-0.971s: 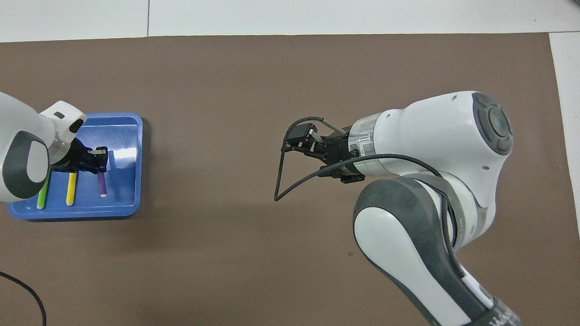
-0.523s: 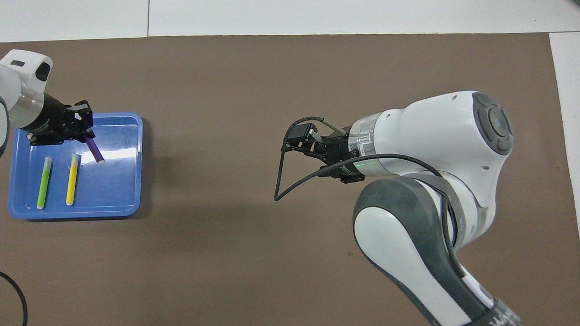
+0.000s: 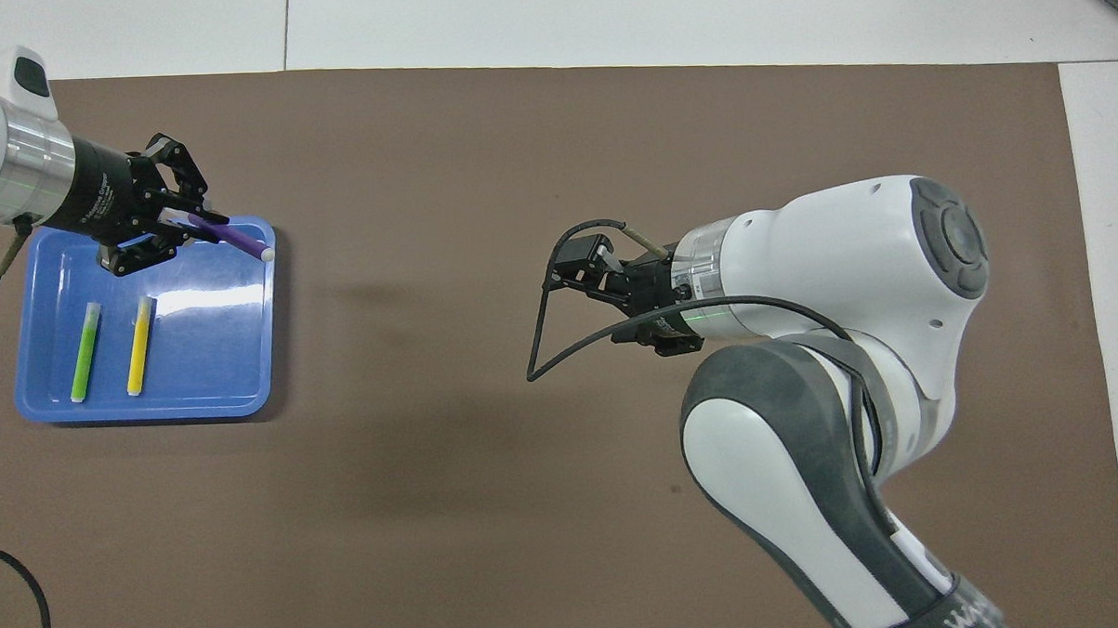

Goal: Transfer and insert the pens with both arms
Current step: 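Carry the purple pen toward the right gripper while it approaches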

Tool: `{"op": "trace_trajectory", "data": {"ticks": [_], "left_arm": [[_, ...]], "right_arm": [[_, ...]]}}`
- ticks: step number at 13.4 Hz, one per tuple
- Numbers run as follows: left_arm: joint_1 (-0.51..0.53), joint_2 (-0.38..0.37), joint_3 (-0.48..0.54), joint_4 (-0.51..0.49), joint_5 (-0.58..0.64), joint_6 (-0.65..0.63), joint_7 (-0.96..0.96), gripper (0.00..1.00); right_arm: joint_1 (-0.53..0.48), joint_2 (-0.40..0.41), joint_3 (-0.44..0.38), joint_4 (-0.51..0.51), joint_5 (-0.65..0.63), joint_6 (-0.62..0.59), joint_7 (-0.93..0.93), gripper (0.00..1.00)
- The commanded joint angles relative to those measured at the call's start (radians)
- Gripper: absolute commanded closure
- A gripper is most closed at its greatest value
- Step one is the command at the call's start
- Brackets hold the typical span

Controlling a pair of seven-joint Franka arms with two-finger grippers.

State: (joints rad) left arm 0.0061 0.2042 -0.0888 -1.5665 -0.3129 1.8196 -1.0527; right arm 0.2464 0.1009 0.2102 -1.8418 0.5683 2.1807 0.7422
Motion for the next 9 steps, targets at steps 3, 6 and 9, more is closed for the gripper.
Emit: {"op": "trace_trajectory", "data": {"ticks": [3,6,9], "left_arm": [[-0.003,-0.06,-0.015,-0.026,-0.141,-0.055,-0.196,1.0],[-0.003,-0.109,-0.015,-0.076,-0.267,-0.088,-0.234,1.0],[-0.038,-0.178,-0.016,-0.15,-0.316,-0.08,-0.303,1.0]], "right_arm": [[0.001,0.002,0.002,-0.007,0.072,0.056,0.061,0.0],[0.004,0.01,0.002,-0.005,0.2,0.122,0.066,0.0],[0.014,0.003,0.003,0.006,0.324,0.172,0.068,0.0]]}}
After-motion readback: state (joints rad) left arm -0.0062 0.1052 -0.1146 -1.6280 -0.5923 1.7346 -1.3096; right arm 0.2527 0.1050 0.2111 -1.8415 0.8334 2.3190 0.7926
